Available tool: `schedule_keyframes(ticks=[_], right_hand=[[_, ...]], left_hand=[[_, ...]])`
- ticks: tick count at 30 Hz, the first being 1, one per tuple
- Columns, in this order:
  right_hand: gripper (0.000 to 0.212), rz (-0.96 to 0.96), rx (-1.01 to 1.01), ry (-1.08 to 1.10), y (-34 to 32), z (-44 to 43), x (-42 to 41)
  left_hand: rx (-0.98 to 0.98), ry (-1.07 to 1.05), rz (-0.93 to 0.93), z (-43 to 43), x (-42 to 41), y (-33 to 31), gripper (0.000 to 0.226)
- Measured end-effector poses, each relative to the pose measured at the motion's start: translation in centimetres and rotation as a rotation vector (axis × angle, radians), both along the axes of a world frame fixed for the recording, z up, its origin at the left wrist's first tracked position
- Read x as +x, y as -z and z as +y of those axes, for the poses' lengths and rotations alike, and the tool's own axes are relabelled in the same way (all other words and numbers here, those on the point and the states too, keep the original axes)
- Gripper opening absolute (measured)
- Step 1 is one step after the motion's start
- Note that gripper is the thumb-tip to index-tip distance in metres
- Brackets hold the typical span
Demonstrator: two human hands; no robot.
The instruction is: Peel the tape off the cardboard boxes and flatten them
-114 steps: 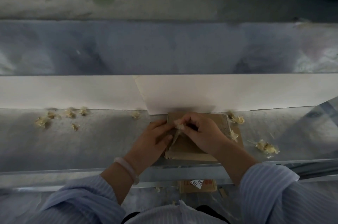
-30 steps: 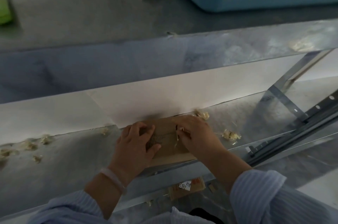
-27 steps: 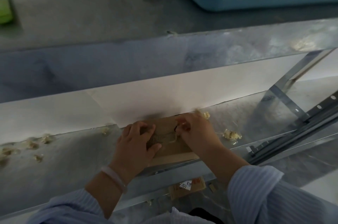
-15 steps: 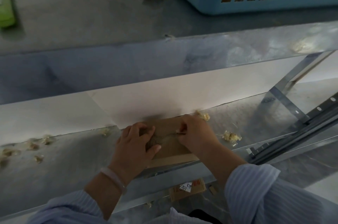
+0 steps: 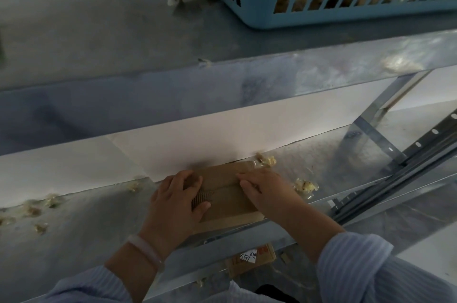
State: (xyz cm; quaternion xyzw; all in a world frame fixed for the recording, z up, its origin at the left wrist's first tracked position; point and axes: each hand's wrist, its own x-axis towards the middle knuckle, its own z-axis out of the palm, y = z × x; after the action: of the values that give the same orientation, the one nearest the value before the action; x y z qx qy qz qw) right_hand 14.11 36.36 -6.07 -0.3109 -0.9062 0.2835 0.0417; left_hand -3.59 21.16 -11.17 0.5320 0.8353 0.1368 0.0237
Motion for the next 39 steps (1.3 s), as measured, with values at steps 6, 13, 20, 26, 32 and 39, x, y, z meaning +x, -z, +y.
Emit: schedule_keyframes(ticks=[6, 13, 20, 26, 32, 39], right_hand=[[0.049, -0.025, -0.061, 0.309, 0.2, 0.3, 0.3], [0.022, -0.127, -0.031, 0.309, 0.1, 0.7, 0.4], [0.017, 0.037, -0.108, 0.442, 0.8, 1.9, 1.4], [0.003, 0.047, 0.145, 0.314, 1.0, 3.8, 1.6], [0.031, 0.180, 0.064, 0.267, 0.8, 4.7, 1.1], [0.039, 0.306, -0.327, 0.395, 1.8, 4.1, 0.7]], left_hand=[[0.007, 0.125, -0.099, 0.4, 0.4, 0.8, 0.068], [-0.038, 0.085, -0.025, 0.7, 1.7, -0.2, 0.051], [-0.028, 0.101, -0.029, 0.6, 1.3, -0.3, 0.054], [-0.039, 0.104, -0.041, 0.5, 1.3, -0.4, 0.056], [-0.039, 0.098, -0.023, 0.5, 1.2, 0.0, 0.055], [-0.005, 0.099, -0.035, 0.5, 1.2, 0.2, 0.052]])
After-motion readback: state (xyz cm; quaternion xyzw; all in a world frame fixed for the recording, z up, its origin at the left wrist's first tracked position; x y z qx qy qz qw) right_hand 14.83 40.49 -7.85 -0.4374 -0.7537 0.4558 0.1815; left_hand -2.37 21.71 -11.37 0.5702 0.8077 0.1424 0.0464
